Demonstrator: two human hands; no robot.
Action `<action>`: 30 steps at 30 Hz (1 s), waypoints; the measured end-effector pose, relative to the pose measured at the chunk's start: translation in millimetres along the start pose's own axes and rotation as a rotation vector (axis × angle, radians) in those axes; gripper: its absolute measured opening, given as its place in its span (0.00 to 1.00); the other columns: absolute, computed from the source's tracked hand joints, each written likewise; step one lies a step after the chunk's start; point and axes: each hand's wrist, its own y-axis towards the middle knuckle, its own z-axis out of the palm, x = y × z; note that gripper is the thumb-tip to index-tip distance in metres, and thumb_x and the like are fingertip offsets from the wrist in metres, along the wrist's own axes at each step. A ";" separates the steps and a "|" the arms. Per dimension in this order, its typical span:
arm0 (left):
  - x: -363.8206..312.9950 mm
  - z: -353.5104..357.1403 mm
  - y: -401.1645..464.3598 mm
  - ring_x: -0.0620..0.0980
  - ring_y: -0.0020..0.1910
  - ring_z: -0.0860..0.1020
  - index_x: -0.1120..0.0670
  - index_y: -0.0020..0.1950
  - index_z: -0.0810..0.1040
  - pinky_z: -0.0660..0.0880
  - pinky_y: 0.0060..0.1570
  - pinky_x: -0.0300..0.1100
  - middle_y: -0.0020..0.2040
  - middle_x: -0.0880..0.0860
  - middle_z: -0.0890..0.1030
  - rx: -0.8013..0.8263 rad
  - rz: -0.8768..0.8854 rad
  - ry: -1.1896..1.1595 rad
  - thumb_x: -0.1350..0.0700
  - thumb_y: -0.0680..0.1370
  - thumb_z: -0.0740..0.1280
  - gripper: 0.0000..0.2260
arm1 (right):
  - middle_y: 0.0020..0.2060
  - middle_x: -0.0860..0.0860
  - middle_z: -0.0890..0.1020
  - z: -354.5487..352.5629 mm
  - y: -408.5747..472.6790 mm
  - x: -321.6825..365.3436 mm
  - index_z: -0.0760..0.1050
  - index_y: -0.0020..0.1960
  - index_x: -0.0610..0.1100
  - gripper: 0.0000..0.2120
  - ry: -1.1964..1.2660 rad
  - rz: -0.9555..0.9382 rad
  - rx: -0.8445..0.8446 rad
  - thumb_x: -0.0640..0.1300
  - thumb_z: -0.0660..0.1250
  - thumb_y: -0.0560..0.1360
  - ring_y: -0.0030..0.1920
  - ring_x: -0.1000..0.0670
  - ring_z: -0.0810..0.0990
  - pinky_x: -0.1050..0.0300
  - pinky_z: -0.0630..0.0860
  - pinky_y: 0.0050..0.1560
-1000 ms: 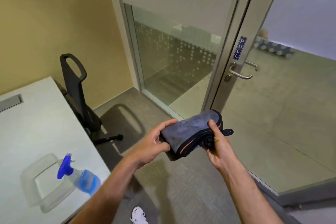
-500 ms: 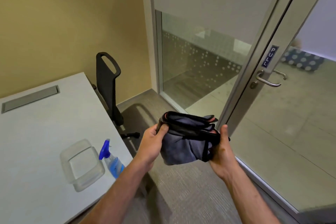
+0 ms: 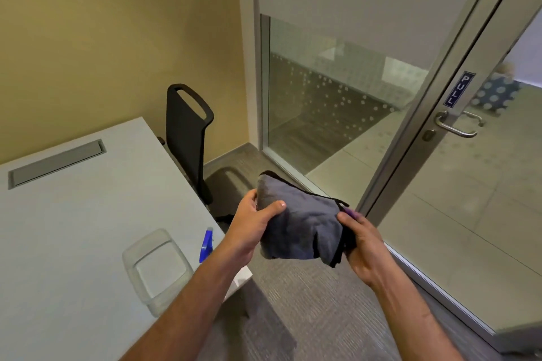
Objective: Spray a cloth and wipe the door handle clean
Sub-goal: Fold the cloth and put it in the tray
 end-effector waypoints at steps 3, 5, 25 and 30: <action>0.4 -22.1 7.6 0.41 0.58 0.78 0.35 0.75 0.59 0.81 0.44 0.34 0.63 0.38 0.74 0.129 0.039 0.054 0.56 0.66 0.80 0.46 | 0.61 0.43 0.83 9.2 8.5 -6.5 0.67 0.72 0.65 0.36 -0.110 -0.157 0.010 0.35 0.73 0.74 0.54 0.41 0.86 0.48 0.84 0.43; 0.0 -33.8 12.8 0.38 0.59 0.74 0.28 0.76 0.49 0.81 0.50 0.39 0.64 0.33 0.66 0.219 0.080 0.139 0.62 0.66 0.79 0.55 | 0.70 0.46 0.75 11.7 12.6 -8.7 0.65 0.72 0.70 0.37 -0.207 -0.235 0.128 0.39 0.73 0.75 0.63 0.43 0.81 0.44 0.83 0.54; -39.8 -157.4 19.0 0.44 0.57 0.75 0.49 0.62 0.80 0.74 0.56 0.38 0.62 0.44 0.73 -0.554 0.134 0.686 0.48 0.73 0.77 0.20 | 0.48 0.49 0.82 195.5 119.0 32.1 0.76 0.50 0.51 0.16 -0.909 -0.440 0.734 0.44 0.76 0.65 0.48 0.53 0.80 0.58 0.80 0.46; -34.9 -209.1 -1.5 0.49 0.52 0.83 0.50 0.58 0.82 0.82 0.55 0.48 0.52 0.49 0.85 -0.630 0.092 0.459 0.51 0.77 0.74 0.11 | 0.49 0.50 0.79 264.3 131.1 -9.1 0.74 0.53 0.52 0.18 -0.816 -0.326 0.870 0.40 0.77 0.69 0.45 0.57 0.78 0.64 0.79 0.40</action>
